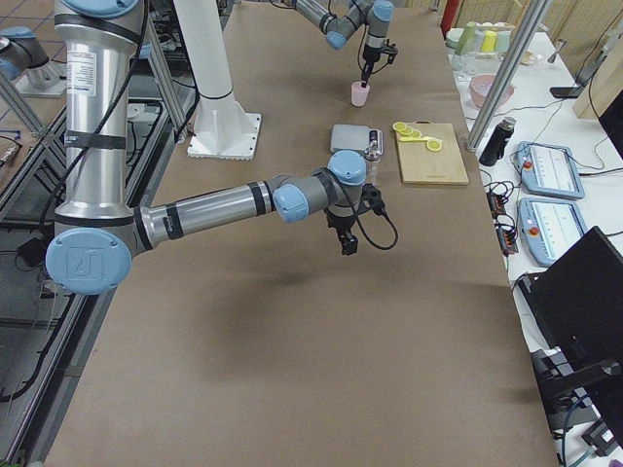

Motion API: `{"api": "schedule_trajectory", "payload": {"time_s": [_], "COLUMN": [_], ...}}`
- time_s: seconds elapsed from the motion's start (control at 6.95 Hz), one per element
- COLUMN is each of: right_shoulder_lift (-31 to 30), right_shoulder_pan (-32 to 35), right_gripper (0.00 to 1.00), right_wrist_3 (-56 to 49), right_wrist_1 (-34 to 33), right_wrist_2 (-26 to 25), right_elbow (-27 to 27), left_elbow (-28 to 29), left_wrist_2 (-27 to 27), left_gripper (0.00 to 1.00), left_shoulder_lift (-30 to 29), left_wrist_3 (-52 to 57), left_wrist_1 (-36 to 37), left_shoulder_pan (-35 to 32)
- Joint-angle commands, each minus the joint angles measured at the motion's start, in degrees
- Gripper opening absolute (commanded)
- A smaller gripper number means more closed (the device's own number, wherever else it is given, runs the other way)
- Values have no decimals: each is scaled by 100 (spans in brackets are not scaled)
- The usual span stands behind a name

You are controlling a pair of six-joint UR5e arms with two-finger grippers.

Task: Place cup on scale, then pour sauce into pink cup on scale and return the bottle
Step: 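Lift the pink cup with the left gripper while the right arm approaches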

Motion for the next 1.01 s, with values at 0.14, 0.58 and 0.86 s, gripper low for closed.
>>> {"api": "schedule_trajectory", "payload": {"time_s": [0.14,0.58,0.86], "right_shoulder_lift": [251,515,560], "right_shoulder_pan": [-17,-96,-368], "right_gripper": [99,100,100], "right_wrist_3": [72,667,731], "right_wrist_1": [5,189,688], "right_wrist_2": [-72,-73,-213], "right_elbow": [5,22,14], "left_elbow": [-27,-123,-185], "left_wrist_2": [-26,-70,-349], "left_gripper": [0,0,0], "left_shoulder_lift": [-144,-602,-882], "left_wrist_3": [-286,-944,-1332], "left_wrist_1": [-157,-96,-43], "left_shoulder_pan": [13,13,31]}}
